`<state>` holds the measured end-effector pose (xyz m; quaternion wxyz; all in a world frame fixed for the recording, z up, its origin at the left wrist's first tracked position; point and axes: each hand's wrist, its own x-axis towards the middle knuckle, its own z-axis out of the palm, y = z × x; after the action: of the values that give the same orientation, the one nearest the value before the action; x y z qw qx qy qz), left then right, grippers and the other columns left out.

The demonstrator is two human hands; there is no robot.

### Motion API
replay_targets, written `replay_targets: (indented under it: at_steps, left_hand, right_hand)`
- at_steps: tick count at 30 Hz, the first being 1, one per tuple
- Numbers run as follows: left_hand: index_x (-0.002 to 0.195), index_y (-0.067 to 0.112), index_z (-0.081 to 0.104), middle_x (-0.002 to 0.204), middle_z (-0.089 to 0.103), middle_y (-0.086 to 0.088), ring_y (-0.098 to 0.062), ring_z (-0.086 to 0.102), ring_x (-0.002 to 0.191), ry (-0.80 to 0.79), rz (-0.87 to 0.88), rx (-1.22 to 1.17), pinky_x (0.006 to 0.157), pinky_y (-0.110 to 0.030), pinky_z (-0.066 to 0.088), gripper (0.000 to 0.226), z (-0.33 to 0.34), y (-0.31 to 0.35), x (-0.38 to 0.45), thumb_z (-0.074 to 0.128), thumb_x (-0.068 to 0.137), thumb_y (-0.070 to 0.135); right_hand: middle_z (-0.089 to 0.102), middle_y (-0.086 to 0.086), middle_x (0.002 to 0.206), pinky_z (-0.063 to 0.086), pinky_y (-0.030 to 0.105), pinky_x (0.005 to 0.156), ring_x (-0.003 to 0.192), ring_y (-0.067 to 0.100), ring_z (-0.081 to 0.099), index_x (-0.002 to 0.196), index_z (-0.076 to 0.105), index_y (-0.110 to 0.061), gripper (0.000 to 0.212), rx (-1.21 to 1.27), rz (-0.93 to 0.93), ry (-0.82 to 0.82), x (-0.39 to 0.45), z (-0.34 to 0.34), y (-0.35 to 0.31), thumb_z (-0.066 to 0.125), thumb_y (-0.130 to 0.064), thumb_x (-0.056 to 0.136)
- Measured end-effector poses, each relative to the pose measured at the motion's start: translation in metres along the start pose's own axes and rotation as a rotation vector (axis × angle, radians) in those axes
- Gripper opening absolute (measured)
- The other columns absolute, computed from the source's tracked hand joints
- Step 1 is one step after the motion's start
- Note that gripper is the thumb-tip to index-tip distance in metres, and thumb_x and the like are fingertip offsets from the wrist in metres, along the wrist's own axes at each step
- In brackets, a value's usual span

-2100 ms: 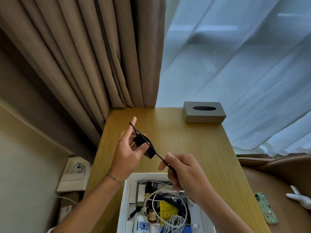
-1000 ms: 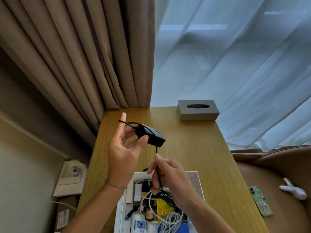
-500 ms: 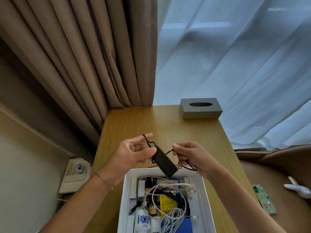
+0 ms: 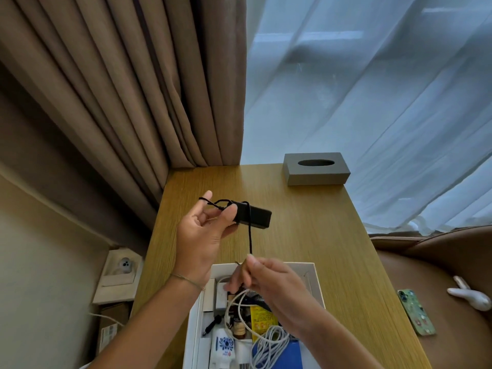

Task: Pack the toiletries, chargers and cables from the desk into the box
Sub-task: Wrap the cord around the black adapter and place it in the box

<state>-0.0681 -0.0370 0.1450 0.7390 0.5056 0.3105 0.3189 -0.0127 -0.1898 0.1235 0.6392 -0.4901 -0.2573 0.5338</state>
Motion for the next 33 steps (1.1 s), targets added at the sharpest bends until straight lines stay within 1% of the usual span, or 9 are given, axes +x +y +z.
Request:
replay_targets:
  at_steps: [5, 8, 12, 15, 18, 23, 28, 31, 33]
  left_hand:
    - [0.140, 0.008, 0.052, 0.114, 0.073, -0.017, -0.023, 0.072, 0.094, -0.292, -0.299, -0.128, 0.074, -0.030, 0.061, 0.073, -0.003, 0.006, -0.007, 0.078, 0.074, 0.025]
    - [0.139, 0.013, 0.056, 0.109, 0.070, -0.019, -0.030, 0.069, 0.103, -0.511, -0.346, -0.009, 0.084, -0.035, 0.060, 0.083, -0.017, 0.006, -0.007, 0.089, 0.067, 0.038]
    - [0.143, 0.027, 0.053, 0.098, 0.072, -0.014, -0.031, 0.068, 0.101, -0.740, -0.250, 0.331, 0.095, -0.038, 0.054, 0.079, -0.035, 0.012, 0.000, 0.085, 0.071, 0.037]
    - [0.143, 0.040, 0.050, 0.103, 0.074, -0.007, -0.027, 0.070, 0.103, -0.717, -0.127, 0.592, 0.094, -0.034, 0.056, 0.080, -0.033, 0.009, -0.002, 0.086, 0.072, 0.033]
    - [0.147, 0.038, 0.042, 0.103, 0.072, 0.012, -0.005, 0.069, 0.100, -0.411, 0.152, 0.812, 0.088, -0.024, 0.057, 0.088, -0.021, -0.002, -0.008, 0.087, 0.072, 0.036]
    - [0.151, 0.020, 0.037, 0.107, 0.073, -0.003, -0.017, 0.071, 0.105, -0.035, 0.166, 0.291, 0.084, -0.029, 0.059, 0.091, -0.011, -0.006, -0.005, 0.083, 0.072, 0.029]
    - [0.143, 0.007, 0.049, 0.128, 0.065, -0.023, -0.027, 0.070, 0.104, -0.346, -0.317, -0.164, 0.076, -0.032, 0.061, 0.069, -0.015, 0.004, -0.008, 0.075, 0.082, 0.027]
    - [0.142, 0.010, 0.051, 0.121, 0.066, -0.026, -0.032, 0.069, 0.106, -0.611, -0.376, -0.030, 0.084, -0.037, 0.060, 0.091, -0.024, 0.009, -0.010, 0.089, 0.066, 0.045]
    - [0.143, 0.021, 0.051, 0.115, 0.068, -0.025, -0.035, 0.066, 0.111, -0.697, -0.297, 0.261, 0.099, -0.040, 0.054, 0.095, -0.029, 0.015, -0.007, 0.087, 0.062, 0.057]
  right_hand:
    - [0.069, 0.004, 0.081, 0.051, 0.037, 0.093, 0.088, 0.025, 0.067, 0.078, 0.062, -0.015, 0.035, -0.253, 0.012, -0.052, 0.015, -0.025, 0.012, 0.047, -0.034, 0.103]
    - [0.066, 0.003, 0.079, 0.052, 0.026, 0.077, 0.074, 0.010, 0.064, 0.084, 0.065, -0.013, 0.017, -0.535, 0.100, -0.029, 0.020, -0.062, -0.008, 0.058, -0.018, 0.099]
    - [0.060, -0.009, 0.059, 0.044, 0.012, 0.058, 0.055, 0.002, 0.054, 0.070, 0.065, -0.018, 0.029, -0.846, 0.080, 0.014, 0.023, -0.087, -0.042, 0.068, -0.037, 0.091]
    - [0.054, -0.012, 0.048, 0.039, 0.013, 0.051, 0.046, 0.001, 0.048, 0.066, 0.067, -0.020, 0.035, -0.904, 0.009, 0.162, 0.023, -0.081, -0.057, 0.067, -0.041, 0.093]
    - [0.054, -0.011, 0.049, 0.042, 0.023, 0.054, 0.048, 0.006, 0.046, 0.079, 0.072, -0.019, 0.028, -0.708, 0.021, 0.220, 0.017, -0.060, -0.056, 0.060, -0.033, 0.099]
    - [0.056, 0.001, 0.055, 0.052, 0.031, 0.064, 0.050, 0.016, 0.053, 0.087, 0.072, -0.012, 0.034, -0.232, 0.049, 0.083, 0.002, -0.017, -0.016, 0.048, -0.026, 0.106]
    - [0.055, 0.004, 0.060, 0.052, 0.035, 0.079, 0.063, 0.023, 0.059, 0.076, 0.068, -0.013, 0.035, -0.099, 0.135, -0.027, 0.010, -0.034, 0.015, 0.061, -0.043, 0.093]
    - [0.062, 0.010, 0.073, 0.045, 0.041, 0.082, 0.072, 0.026, 0.056, 0.084, 0.067, -0.001, 0.027, -0.294, 0.114, 0.060, 0.018, -0.069, 0.000, 0.062, -0.024, 0.098]
    - [0.057, 0.000, 0.065, 0.045, 0.034, 0.077, 0.065, 0.018, 0.051, 0.072, 0.065, -0.011, 0.031, -0.443, 0.065, 0.085, 0.020, -0.088, -0.024, 0.062, -0.030, 0.096]
